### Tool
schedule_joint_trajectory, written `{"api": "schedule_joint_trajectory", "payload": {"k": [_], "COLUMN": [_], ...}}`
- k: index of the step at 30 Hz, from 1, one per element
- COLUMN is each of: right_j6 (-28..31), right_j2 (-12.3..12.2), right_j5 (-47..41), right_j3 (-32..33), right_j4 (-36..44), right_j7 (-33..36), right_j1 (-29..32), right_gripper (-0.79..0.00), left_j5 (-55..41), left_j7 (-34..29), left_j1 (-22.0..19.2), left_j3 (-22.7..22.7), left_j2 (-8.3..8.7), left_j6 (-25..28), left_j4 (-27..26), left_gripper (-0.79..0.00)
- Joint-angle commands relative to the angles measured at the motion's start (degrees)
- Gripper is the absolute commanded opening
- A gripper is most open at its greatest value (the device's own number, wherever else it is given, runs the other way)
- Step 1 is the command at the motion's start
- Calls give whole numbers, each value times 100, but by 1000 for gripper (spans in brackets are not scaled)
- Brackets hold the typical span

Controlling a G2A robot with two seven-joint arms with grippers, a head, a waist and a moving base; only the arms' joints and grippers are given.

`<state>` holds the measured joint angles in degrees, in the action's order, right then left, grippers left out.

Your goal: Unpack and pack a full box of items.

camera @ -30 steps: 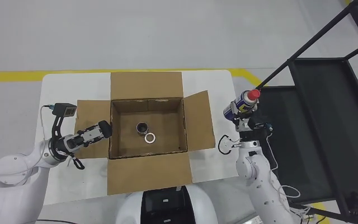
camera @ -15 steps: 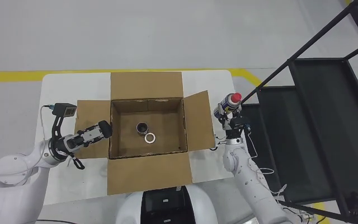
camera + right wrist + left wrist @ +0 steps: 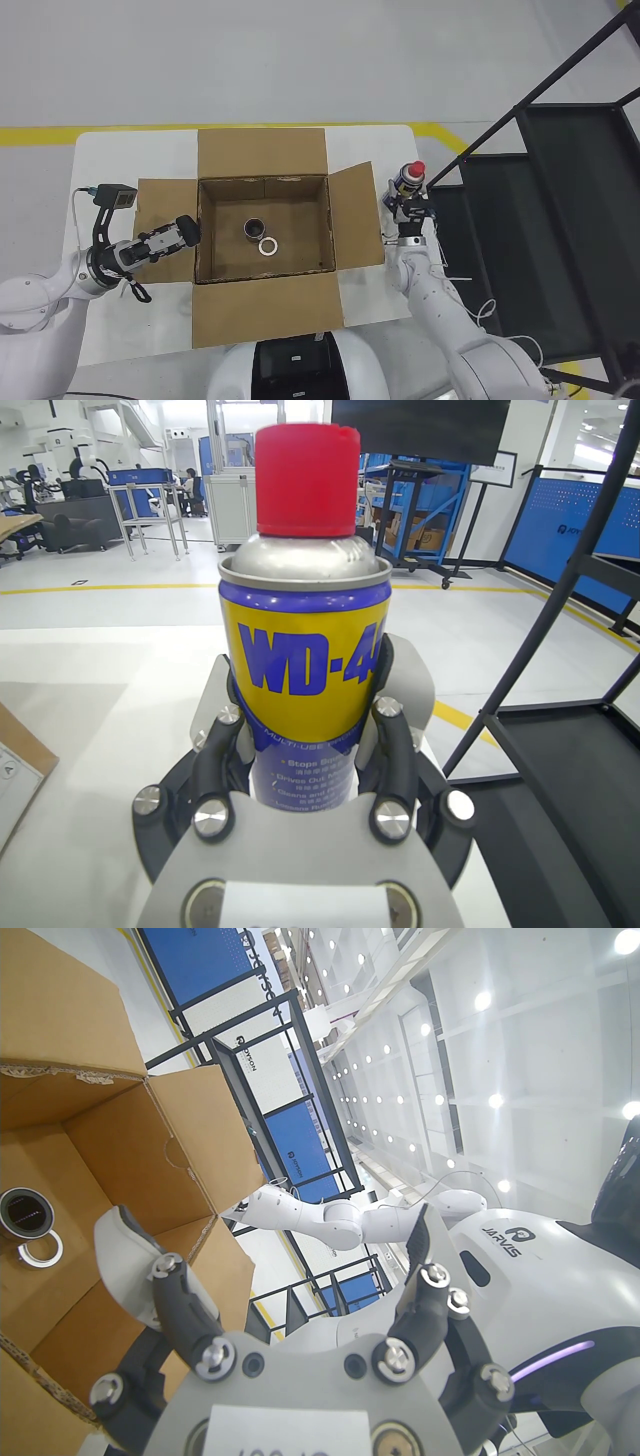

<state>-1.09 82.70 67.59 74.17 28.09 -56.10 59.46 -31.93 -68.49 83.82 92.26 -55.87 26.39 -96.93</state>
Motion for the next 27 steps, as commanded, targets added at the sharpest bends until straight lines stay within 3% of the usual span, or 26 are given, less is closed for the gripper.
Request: {"api": "schedule_joint_trajectory", "payload": {"k": [1,18,19,21,23,27], "right_j6": [-5,79,94,123,171,275], "right_j2": [40,278,285,298,308,306], "right_j5": [-29,-217,-223,-237,-255,-285], "right_j3": [-42,-245,-250,-261,-269,-259], "right_j4": [-246,-1130,-1146,-1162,-1158,-1065], "right_j7": [-36,-217,-241,-293,-340,-597], "right_j1": [-147,-597,-590,-565,-540,-486], "right_gripper": [-785,-785,-748,-493,0,0], "left_j5": [0,0,0,0,0,0], "left_j7": [0,0,0,0,0,0], "left_j1": [0,0,0,0,0,0], "left_j3": [0,0,0,0,0,0], "left_j2": [0,0,0,0,0,0], "left_j6": [0,0,0,0,0,0], "left_j4": [0,0,0,0,0,0], "left_gripper": [0,0,0,0,0,0]}}
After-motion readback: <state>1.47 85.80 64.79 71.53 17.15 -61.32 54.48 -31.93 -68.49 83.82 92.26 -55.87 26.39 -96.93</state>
